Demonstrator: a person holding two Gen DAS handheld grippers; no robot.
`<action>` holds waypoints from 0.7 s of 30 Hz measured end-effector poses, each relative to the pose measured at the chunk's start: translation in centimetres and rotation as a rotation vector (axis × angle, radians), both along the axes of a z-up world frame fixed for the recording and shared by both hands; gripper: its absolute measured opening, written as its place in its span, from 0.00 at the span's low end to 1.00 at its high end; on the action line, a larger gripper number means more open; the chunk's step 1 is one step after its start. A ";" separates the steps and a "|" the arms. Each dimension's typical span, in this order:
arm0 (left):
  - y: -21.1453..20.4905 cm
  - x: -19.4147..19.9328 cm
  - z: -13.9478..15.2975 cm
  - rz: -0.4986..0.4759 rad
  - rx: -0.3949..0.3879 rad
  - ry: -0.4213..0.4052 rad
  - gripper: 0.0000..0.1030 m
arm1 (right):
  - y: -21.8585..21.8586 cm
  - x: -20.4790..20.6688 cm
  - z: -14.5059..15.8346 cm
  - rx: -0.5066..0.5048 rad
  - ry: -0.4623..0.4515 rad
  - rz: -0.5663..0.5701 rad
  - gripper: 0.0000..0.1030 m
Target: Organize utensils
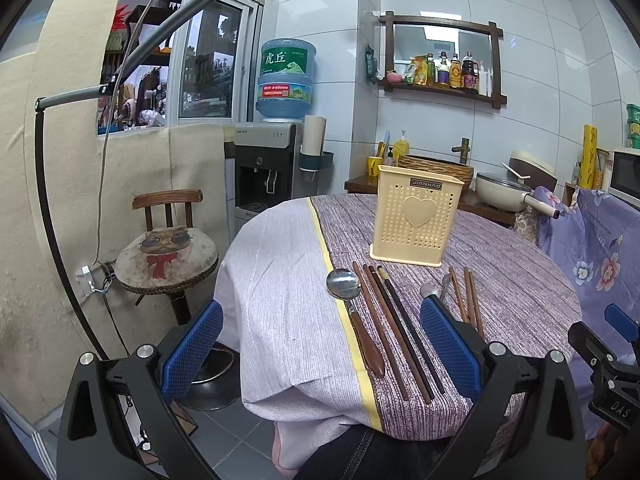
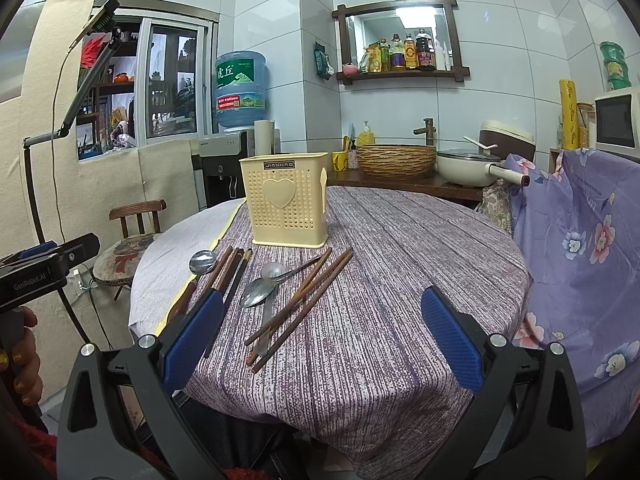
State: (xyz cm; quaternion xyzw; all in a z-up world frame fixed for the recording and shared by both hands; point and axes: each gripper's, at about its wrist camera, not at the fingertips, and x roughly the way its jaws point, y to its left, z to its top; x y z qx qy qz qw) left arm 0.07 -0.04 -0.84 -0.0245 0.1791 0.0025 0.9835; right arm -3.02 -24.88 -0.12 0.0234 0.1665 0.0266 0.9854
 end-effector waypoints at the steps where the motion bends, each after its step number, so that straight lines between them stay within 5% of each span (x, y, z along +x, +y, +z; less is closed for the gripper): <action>1: 0.0 0.0 0.0 0.000 -0.001 0.000 0.95 | 0.0 0.0 0.0 0.000 0.001 0.001 0.95; 21: -0.1 0.0 -0.4 -0.001 0.001 0.004 0.95 | 0.0 0.0 0.0 -0.001 0.001 0.001 0.95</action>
